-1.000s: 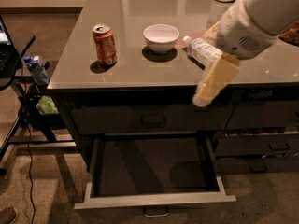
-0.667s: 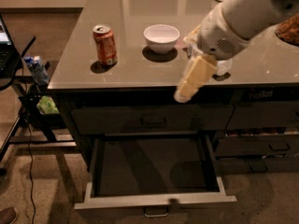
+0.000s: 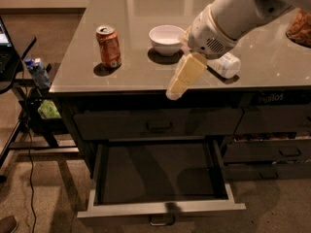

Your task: Place coke can into middle drawer

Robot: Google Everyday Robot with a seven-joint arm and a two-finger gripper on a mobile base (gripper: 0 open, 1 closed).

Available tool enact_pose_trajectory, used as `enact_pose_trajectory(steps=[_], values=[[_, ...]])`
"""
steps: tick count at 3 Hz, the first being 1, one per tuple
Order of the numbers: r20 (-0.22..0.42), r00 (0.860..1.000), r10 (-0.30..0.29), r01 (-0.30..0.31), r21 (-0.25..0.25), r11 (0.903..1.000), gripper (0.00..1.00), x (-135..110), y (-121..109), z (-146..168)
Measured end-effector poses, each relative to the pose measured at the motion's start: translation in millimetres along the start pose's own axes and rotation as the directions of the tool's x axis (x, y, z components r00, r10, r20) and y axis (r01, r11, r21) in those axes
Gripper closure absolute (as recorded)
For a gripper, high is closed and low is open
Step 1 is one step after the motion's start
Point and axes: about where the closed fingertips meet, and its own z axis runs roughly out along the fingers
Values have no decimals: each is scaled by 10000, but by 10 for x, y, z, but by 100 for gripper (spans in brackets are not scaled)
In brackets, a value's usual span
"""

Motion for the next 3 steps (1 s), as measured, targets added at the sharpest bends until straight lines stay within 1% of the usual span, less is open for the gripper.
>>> enact_pose_trajectory(steps=[1,2,3], values=[[537,9985,98,-94,-70,9999,0,-91,-101,137],[1283,9917,109,-68,-323,9995,0,-261,-291,373],[1888,9820,22,96,-611,9981,0,-468,-546,652]])
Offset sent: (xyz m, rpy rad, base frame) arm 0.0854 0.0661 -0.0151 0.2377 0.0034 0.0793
